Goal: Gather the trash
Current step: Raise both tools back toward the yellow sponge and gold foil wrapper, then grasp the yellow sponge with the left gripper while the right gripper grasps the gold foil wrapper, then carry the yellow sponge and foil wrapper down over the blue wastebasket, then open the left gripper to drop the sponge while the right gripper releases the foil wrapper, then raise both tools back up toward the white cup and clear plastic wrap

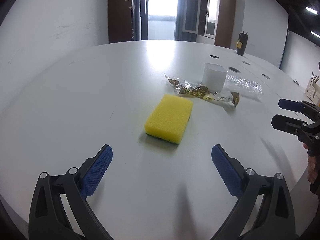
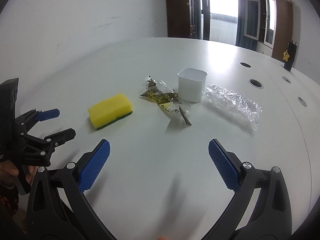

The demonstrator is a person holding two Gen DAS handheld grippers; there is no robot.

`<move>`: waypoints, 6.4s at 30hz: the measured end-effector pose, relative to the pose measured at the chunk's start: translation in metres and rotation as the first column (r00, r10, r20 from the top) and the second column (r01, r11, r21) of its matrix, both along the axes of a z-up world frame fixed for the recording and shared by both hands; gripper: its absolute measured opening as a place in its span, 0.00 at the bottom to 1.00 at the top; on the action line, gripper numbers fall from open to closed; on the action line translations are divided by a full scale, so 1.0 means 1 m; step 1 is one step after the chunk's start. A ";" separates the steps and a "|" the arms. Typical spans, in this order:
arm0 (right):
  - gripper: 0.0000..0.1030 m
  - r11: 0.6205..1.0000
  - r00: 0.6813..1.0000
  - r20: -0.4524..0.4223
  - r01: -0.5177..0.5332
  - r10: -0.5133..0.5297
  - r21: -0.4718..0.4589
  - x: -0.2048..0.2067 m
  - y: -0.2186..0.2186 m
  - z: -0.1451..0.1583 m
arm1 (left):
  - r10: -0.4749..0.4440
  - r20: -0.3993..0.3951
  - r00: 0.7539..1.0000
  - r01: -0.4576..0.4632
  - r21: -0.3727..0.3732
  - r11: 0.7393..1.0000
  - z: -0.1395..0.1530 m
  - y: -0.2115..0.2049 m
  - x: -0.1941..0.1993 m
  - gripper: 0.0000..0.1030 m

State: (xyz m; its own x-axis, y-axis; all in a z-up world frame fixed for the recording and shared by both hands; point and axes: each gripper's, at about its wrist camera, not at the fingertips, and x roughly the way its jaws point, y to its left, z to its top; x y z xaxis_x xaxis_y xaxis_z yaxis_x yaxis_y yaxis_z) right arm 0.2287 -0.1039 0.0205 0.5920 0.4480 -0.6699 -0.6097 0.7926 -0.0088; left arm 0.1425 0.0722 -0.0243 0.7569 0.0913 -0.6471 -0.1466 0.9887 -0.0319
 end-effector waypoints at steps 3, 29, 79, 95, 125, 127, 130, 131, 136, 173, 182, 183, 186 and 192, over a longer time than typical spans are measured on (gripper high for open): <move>0.91 1.000 1.000 0.013 -0.002 0.002 0.000 0.015 0.007 0.002 | 0.004 0.001 1.000 -0.004 -0.015 1.000 0.003 0.009 0.013 0.94; 0.12 0.993 0.990 -0.139 -0.031 0.015 -0.115 0.094 0.037 -0.043 | -0.080 -0.181 0.980 0.071 -0.058 0.996 -0.030 0.005 0.077 0.59; 0.10 0.992 0.999 0.016 0.028 -0.030 0.119 -0.185 -0.094 -0.048 | -0.018 0.087 0.996 0.028 -0.109 0.994 -0.023 -0.082 -0.169 0.53; 0.10 0.998 0.995 -0.096 -0.013 0.019 0.063 -0.237 -0.117 -0.092 | -0.103 0.014 0.995 0.103 -0.065 0.993 -0.045 -0.108 -0.194 0.53; 0.10 0.994 0.920 -0.379 0.072 -0.098 -0.083 -0.147 -0.065 -0.235 | -0.100 -0.293 0.951 0.057 -0.149 0.987 -0.180 -0.092 -0.108 0.53; 0.10 0.993 0.913 -0.395 0.070 -0.104 -0.099 -0.139 -0.063 -0.247 | -0.098 -0.311 0.946 0.056 -0.141 0.988 -0.192 -0.093 -0.099 0.53; 0.10 0.988 0.901 -0.416 0.068 -0.120 -0.139 -0.128 -0.055 -0.264 | -0.092 -0.341 0.936 0.047 -0.138 0.989 -0.215 -0.094 -0.084 0.53; 0.10 0.986 0.898 -0.421 0.067 -0.126 -0.154 -0.125 -0.052 -0.269 | -0.089 -0.363 0.928 0.042 -0.137 0.990 -0.222 -0.094 -0.079 0.53; 0.10 0.976 0.859 -0.486 0.070 -0.165 -0.207 -0.103 -0.043 -0.298 | -0.103 -0.422 0.901 0.044 -0.148 0.988 -0.241 -0.093 -0.059 0.53; 0.44 0.954 0.771 -0.575 0.142 -0.275 -0.265 -0.051 -0.023 -0.379 | -0.059 -0.515 0.855 -0.169 -0.384 0.908 -0.327 -0.043 -0.007 0.82; 0.44 0.959 0.797 -0.550 0.125 -0.250 -0.255 -0.062 -0.017 -0.368 | -0.058 -0.499 0.864 -0.139 -0.347 0.927 -0.315 -0.046 -0.006 0.81; 0.46 0.961 0.801 -0.547 0.120 -0.243 -0.250 -0.064 -0.017 -0.365 | -0.059 -0.488 0.871 -0.132 -0.347 0.929 -0.309 -0.043 -0.009 0.81; 0.50 0.966 0.824 -0.523 0.109 -0.220 -0.234 -0.073 -0.017 -0.353 | -0.045 -0.457 0.888 -0.133 -0.349 0.928 -0.297 -0.036 -0.018 0.81; 0.61 0.976 0.833 -0.519 0.107 -0.192 -0.188 -0.091 -0.025 -0.331 | -0.025 -0.477 0.879 -0.157 -0.336 0.929 -0.282 -0.030 -0.038 0.81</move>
State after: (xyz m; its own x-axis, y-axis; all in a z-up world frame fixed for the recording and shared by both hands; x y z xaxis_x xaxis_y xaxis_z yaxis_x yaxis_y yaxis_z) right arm 0.1379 -0.1285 -0.3101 0.1781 0.2559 -0.9501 -0.4277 0.8897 0.1595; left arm 0.1047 0.0420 -0.3066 0.3592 -0.1734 -0.9170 -0.2980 0.9099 -0.2887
